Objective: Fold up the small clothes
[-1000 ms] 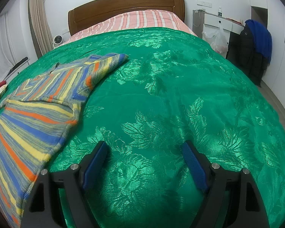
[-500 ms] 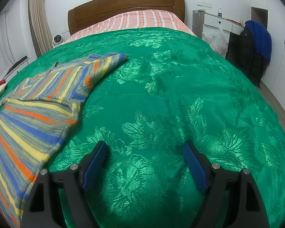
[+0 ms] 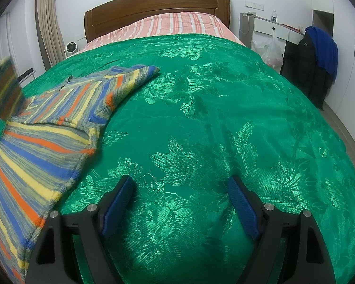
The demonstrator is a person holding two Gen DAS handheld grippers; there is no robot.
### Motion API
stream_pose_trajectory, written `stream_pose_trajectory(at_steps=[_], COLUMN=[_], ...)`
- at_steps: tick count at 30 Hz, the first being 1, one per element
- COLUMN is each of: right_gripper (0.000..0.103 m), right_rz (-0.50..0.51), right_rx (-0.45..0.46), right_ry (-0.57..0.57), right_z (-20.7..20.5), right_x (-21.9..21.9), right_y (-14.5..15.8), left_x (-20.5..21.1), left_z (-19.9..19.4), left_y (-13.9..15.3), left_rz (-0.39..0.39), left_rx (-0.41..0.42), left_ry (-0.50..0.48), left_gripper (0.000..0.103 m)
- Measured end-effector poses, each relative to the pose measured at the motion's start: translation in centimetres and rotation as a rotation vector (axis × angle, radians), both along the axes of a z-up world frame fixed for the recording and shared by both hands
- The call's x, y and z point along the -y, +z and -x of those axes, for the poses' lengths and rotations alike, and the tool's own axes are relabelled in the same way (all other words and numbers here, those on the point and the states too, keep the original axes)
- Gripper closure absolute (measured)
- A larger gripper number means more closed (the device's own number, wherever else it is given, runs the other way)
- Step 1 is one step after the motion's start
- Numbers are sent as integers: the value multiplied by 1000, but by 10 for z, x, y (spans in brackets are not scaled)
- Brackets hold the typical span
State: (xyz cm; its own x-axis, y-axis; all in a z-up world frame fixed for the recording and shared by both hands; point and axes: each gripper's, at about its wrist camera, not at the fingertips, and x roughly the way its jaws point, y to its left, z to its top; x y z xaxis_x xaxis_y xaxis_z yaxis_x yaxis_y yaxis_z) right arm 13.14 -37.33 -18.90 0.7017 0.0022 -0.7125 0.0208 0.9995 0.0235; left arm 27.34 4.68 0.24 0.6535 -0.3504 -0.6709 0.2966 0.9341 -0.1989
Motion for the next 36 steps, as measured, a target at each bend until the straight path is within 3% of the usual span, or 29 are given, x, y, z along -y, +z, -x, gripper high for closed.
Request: stream_pose_trajectory(at_steps=[2, 4, 5, 6, 9, 11, 13, 16, 26, 36], right_gripper=[22, 22, 22, 22, 22, 22, 22, 22, 22, 21], right_rz=[2, 1, 1, 1, 1, 1, -1, 2, -1, -2], right_rx=[1, 1, 1, 0, 1, 1, 3, 5, 4, 5], right_ry=[-1, 0, 0, 0, 0, 0, 0, 0, 0, 1], right_z=[0, 0, 1, 1, 1, 1, 1, 1, 2, 2], right_x=[0, 0, 0, 0, 0, 0, 0, 0, -1, 0], right_y=[0, 0, 0, 0, 0, 0, 0, 0, 0, 0], left_x=[47, 85, 92, 96, 71, 46, 19, -5, -57, -68], left_z=[-2, -9, -9, -9, -7, -16, -11, -4, 38, 52], left_y=[-12, -39, -49, -57, -67, -73, -84, -110, -134, -124], left_rz=[10, 19, 16, 20, 87, 95, 32, -86, -59, -47], left_rx=[-32, -118, -150, -164, -173, -176, -170, -201, -189, -166], left_ry=[-74, -136, -142, -132, -74, 27, 131, 194, 225, 206], left_gripper=[96, 65, 33, 25, 25, 25, 23, 23, 20, 18])
